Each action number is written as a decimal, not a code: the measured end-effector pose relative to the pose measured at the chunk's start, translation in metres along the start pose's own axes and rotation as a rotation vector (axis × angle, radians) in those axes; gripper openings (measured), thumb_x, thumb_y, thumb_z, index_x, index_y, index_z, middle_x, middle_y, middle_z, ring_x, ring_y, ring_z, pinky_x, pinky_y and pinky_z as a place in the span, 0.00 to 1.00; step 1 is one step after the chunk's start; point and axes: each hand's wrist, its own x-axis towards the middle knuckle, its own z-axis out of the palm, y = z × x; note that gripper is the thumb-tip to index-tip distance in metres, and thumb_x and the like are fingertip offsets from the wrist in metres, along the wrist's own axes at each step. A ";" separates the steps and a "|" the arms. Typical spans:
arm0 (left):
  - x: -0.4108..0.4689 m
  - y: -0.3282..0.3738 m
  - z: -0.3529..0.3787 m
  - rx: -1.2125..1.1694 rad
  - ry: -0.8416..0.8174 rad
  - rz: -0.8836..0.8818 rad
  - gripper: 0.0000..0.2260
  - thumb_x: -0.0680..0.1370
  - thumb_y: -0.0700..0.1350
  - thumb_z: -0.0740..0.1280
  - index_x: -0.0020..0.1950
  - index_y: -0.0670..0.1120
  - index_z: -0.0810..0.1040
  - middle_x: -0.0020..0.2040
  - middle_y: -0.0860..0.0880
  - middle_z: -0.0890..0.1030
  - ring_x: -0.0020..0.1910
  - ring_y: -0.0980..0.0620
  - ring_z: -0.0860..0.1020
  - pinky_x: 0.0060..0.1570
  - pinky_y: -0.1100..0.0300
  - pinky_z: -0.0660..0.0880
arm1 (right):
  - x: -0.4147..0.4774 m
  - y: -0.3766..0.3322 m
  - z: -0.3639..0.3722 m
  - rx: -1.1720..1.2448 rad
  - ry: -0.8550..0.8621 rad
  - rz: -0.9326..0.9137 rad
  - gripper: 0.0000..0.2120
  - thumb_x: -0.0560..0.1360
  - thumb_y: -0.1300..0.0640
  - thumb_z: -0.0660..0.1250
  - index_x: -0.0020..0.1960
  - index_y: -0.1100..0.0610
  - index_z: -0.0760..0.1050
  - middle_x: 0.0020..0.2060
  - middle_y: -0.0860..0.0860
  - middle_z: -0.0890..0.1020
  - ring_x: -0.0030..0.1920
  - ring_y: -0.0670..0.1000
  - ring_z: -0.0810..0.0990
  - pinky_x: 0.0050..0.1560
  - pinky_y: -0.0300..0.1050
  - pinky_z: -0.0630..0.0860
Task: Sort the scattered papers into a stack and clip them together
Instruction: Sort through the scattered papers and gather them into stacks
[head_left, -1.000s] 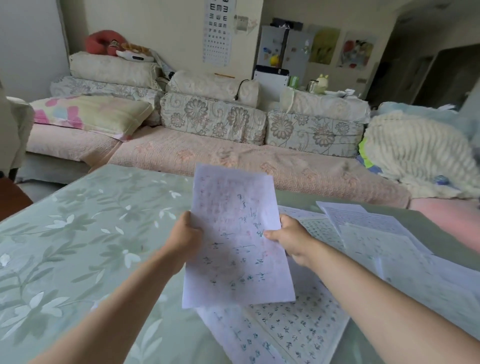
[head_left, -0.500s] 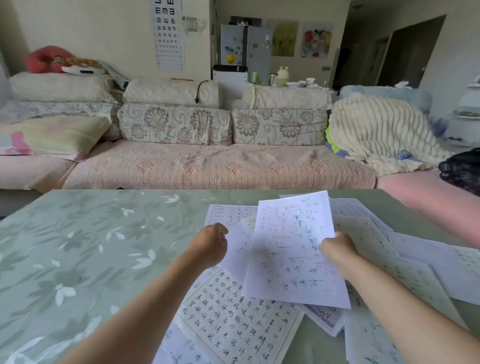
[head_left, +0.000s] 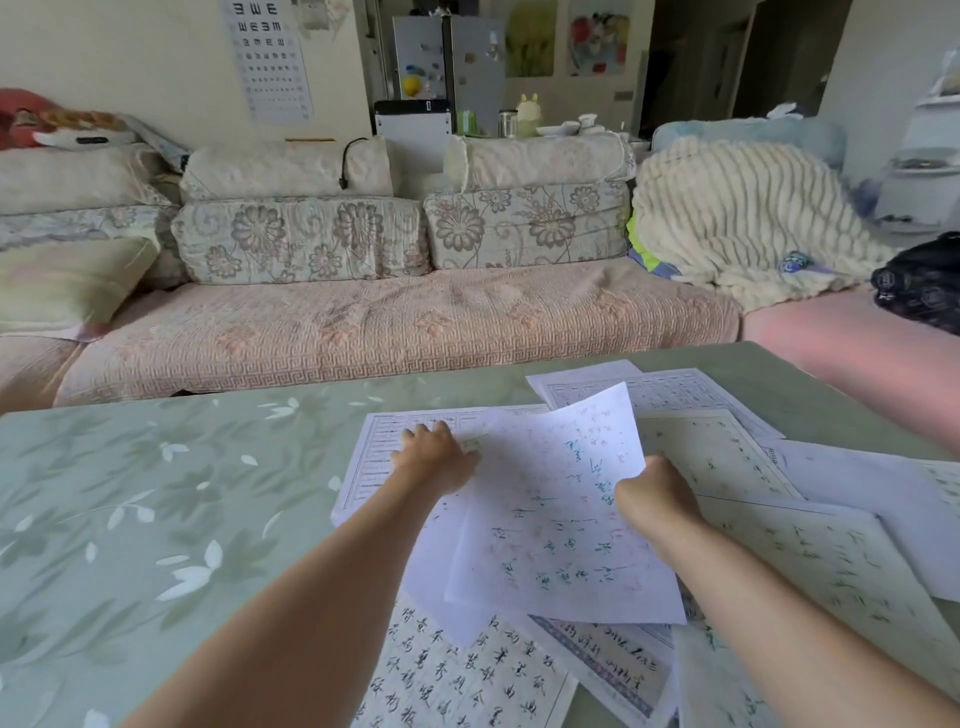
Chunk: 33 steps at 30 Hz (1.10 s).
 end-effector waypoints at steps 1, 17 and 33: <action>0.005 0.003 -0.002 -0.016 -0.002 -0.033 0.34 0.76 0.62 0.60 0.75 0.43 0.59 0.73 0.41 0.62 0.73 0.40 0.59 0.65 0.43 0.65 | 0.003 0.001 0.001 0.007 -0.004 0.007 0.09 0.71 0.65 0.57 0.49 0.56 0.63 0.35 0.52 0.70 0.31 0.52 0.67 0.28 0.39 0.61; 0.000 -0.018 -0.027 -0.841 0.075 -0.105 0.24 0.74 0.42 0.72 0.69 0.44 0.71 0.54 0.45 0.77 0.49 0.44 0.77 0.46 0.57 0.74 | 0.002 0.004 -0.001 0.119 0.003 0.004 0.08 0.70 0.66 0.57 0.47 0.57 0.67 0.33 0.51 0.70 0.29 0.51 0.67 0.26 0.36 0.60; -0.148 -0.168 -0.048 -1.065 -0.467 -0.234 0.11 0.74 0.32 0.67 0.56 0.37 0.79 0.50 0.39 0.84 0.42 0.45 0.83 0.43 0.54 0.81 | -0.081 -0.032 0.048 0.083 -0.213 -0.007 0.16 0.71 0.65 0.58 0.58 0.63 0.74 0.42 0.55 0.78 0.37 0.54 0.75 0.32 0.39 0.68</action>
